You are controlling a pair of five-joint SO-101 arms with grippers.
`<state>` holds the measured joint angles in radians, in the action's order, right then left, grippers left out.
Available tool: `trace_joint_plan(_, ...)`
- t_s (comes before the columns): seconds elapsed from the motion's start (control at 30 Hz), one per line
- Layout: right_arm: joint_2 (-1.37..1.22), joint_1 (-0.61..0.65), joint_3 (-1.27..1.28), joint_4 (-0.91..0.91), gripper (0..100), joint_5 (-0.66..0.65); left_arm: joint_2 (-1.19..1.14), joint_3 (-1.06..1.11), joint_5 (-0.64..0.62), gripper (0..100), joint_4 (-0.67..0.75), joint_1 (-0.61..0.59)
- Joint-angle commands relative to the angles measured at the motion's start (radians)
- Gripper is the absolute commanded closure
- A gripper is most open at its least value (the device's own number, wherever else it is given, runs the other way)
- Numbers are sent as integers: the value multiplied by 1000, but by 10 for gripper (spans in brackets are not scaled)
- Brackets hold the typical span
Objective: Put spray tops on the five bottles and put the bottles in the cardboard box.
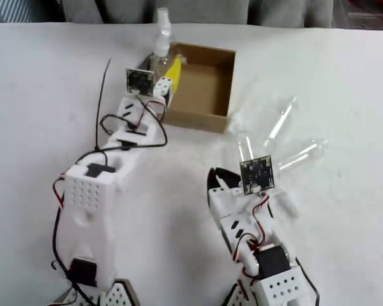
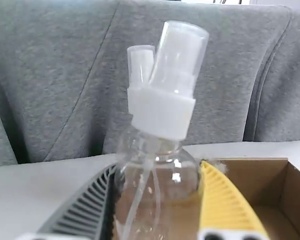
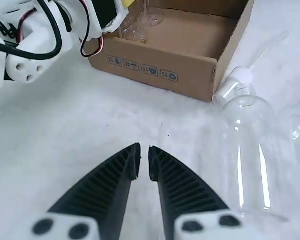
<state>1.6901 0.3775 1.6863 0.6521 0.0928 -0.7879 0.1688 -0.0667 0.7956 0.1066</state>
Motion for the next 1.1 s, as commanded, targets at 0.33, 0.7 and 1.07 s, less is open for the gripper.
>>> trace_joint_plan(0.33, 2, -10, 9, 4, 982, -8, -24, -101, 12, 980, 31, -15)
trace_joint_plan(0.7, 2, -13, 9, 4, 982, -8, -24, -100, 11, 980, 29, -24)
trace_joint_plan(1.07, 2, -15, 9, 4, 982, -8, -15, -100, 8, 878, -11, -33)
